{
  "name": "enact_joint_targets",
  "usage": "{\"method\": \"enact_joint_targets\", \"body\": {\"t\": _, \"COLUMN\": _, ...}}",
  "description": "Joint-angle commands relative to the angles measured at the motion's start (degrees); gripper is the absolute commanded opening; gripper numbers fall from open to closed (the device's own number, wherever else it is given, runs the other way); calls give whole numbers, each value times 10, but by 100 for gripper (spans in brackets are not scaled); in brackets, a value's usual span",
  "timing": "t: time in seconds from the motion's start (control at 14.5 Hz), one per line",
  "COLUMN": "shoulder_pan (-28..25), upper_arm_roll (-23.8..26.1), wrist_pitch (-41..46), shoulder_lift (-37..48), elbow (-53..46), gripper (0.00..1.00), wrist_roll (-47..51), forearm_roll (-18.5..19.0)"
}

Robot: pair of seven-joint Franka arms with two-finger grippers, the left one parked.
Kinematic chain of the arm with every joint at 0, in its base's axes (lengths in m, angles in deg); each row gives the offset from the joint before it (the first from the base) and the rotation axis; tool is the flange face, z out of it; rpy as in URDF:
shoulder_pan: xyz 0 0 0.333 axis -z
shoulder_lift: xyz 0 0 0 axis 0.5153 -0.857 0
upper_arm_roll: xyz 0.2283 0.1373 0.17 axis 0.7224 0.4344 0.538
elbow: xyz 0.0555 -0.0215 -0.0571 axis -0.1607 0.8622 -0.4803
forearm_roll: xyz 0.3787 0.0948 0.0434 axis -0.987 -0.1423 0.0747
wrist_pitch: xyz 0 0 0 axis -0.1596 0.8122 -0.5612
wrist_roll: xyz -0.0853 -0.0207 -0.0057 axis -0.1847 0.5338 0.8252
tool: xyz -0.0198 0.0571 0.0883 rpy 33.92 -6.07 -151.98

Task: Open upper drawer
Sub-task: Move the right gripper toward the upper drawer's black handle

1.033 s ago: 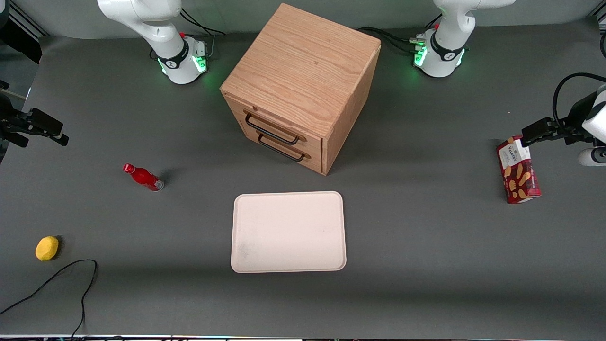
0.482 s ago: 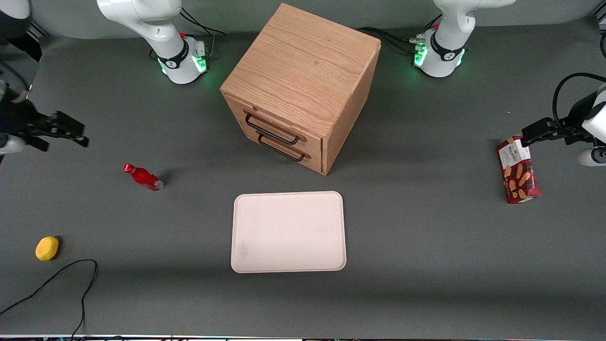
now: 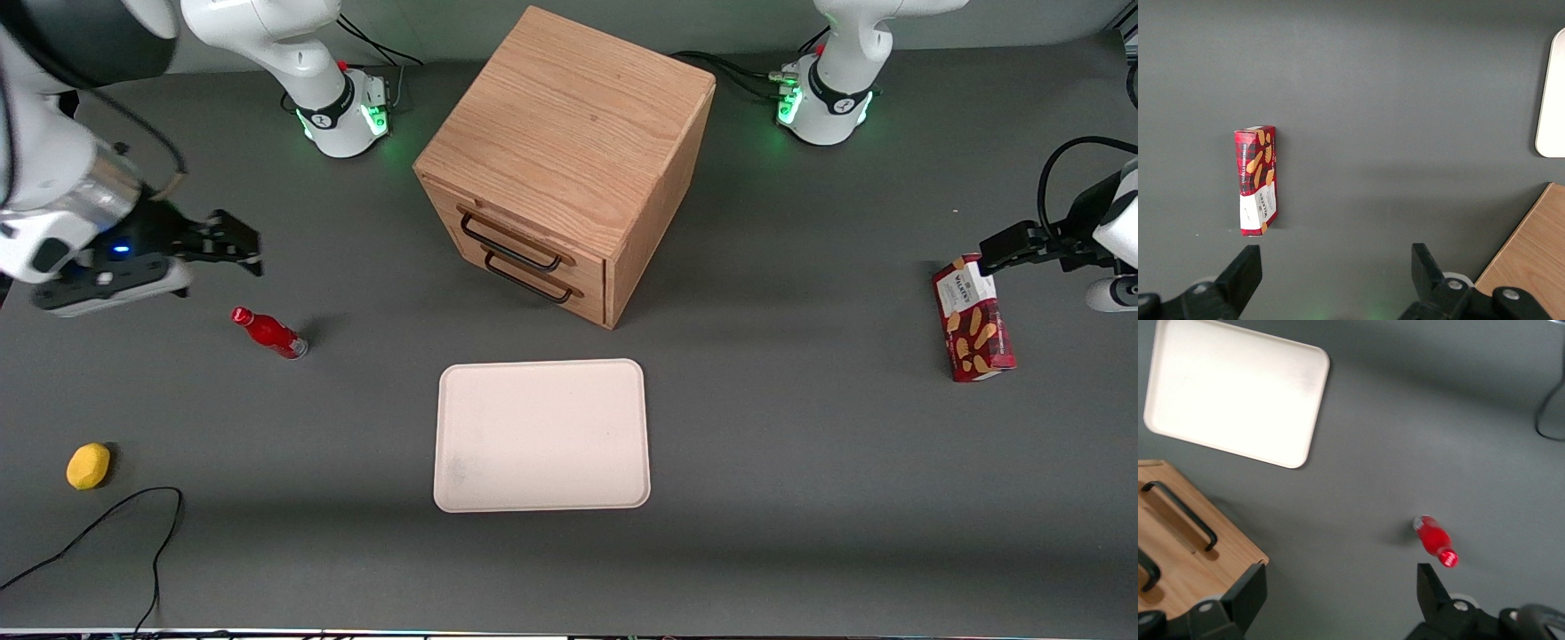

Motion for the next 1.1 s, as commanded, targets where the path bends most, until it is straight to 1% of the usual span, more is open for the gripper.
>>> {"method": "enact_joint_targets", "body": {"t": 0.0, "shoulder_pan": -44, "upper_arm_roll": -6, "wrist_pitch": 5, "shoulder_lift": -17, "elbow": -23, "gripper": 100, "wrist_roll": -18, "forearm_roll": -7}}
{"method": "enact_joint_targets", "body": {"t": 0.55, "shoulder_pan": -160, "upper_arm_roll": -6, "wrist_pitch": -22, "shoulder_lift": -44, "elbow": -24, "gripper": 100, "wrist_roll": -16, "forearm_roll": -8}}
{"method": "enact_joint_targets", "body": {"t": 0.9, "shoulder_pan": -203, "upper_arm_roll": -4, "wrist_pitch": -35, "shoulder_lift": -63, "elbow": -24, "gripper": 100, "wrist_roll": -17, "forearm_roll": -9}}
{"method": "enact_joint_targets", "body": {"t": 1.03, "shoulder_pan": -212, "upper_arm_roll": 3, "wrist_pitch": -45, "shoulder_lift": -70, "elbow": -24, "gripper": 100, "wrist_roll": -17, "forearm_roll": -9}}
